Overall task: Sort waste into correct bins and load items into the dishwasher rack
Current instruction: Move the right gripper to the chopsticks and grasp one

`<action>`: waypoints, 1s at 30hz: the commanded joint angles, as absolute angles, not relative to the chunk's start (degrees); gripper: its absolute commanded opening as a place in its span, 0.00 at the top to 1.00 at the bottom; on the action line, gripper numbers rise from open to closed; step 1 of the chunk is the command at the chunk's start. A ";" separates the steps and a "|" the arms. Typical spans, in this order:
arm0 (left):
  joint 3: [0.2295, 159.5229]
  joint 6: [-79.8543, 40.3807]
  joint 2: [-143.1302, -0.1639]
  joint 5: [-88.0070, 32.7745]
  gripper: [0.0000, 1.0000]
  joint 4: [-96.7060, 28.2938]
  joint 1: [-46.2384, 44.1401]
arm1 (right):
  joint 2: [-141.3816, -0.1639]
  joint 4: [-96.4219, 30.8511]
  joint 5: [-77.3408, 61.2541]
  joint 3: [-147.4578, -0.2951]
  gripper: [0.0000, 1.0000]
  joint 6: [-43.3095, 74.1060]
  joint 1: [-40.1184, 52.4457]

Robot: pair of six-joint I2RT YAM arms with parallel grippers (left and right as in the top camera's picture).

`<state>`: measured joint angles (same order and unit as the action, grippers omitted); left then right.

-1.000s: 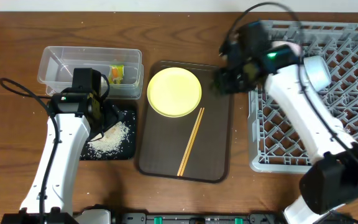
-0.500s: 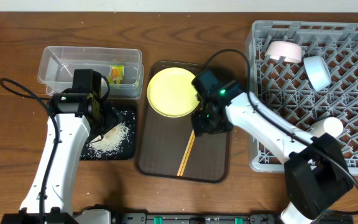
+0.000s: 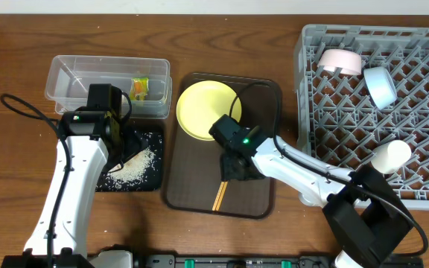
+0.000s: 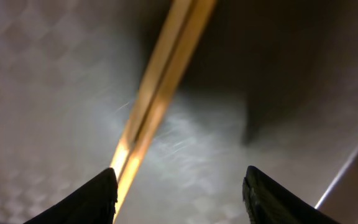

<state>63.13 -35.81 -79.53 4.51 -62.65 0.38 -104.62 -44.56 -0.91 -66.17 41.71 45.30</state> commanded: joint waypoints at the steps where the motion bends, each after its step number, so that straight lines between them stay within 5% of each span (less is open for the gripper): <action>1: 63.81 -35.66 -79.85 5.43 0.02 -62.96 0.69 | -105.03 -43.09 3.20 -65.21 0.37 44.99 45.89; 30: 63.83 -35.66 -79.85 5.43 0.01 -62.96 0.69 | -105.14 -36.29 4.49 -60.27 0.39 45.95 46.15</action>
